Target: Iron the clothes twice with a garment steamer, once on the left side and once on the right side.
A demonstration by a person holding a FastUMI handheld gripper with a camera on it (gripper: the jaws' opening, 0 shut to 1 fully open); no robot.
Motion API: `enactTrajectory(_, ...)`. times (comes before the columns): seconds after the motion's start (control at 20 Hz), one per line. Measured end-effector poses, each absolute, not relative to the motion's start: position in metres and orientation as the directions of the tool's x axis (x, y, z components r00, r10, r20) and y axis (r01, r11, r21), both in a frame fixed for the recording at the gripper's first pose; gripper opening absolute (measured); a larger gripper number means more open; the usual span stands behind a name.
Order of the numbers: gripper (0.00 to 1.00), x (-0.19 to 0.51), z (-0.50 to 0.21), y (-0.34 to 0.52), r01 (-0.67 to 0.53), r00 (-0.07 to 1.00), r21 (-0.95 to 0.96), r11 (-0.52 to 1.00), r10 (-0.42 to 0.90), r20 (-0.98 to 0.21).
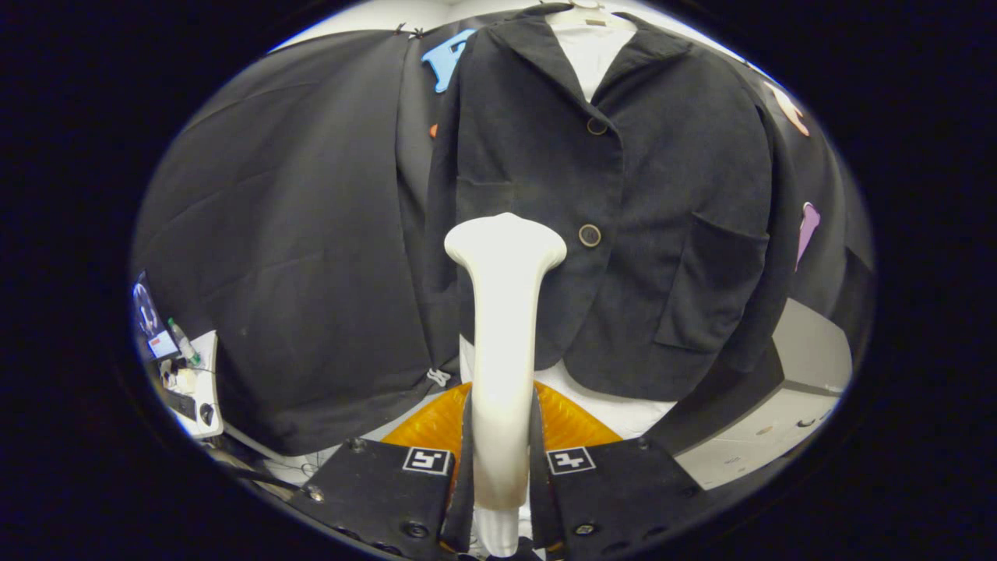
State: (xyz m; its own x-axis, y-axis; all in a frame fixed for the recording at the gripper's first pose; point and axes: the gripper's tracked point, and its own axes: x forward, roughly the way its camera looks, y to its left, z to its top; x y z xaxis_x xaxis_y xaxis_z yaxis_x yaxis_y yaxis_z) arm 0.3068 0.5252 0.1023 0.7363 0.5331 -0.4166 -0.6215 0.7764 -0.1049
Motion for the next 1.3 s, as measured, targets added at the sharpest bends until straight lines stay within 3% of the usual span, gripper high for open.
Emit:
enactTrajectory(0.9,0.32,0.298,0.076,0.503,-0.611,0.716,-0.077,0.788,0.509,-0.479)
enactTrajectory(1.3,0.32,0.293,0.080,0.429,-0.540,0.741,-0.016,0.842,0.466,-0.483)
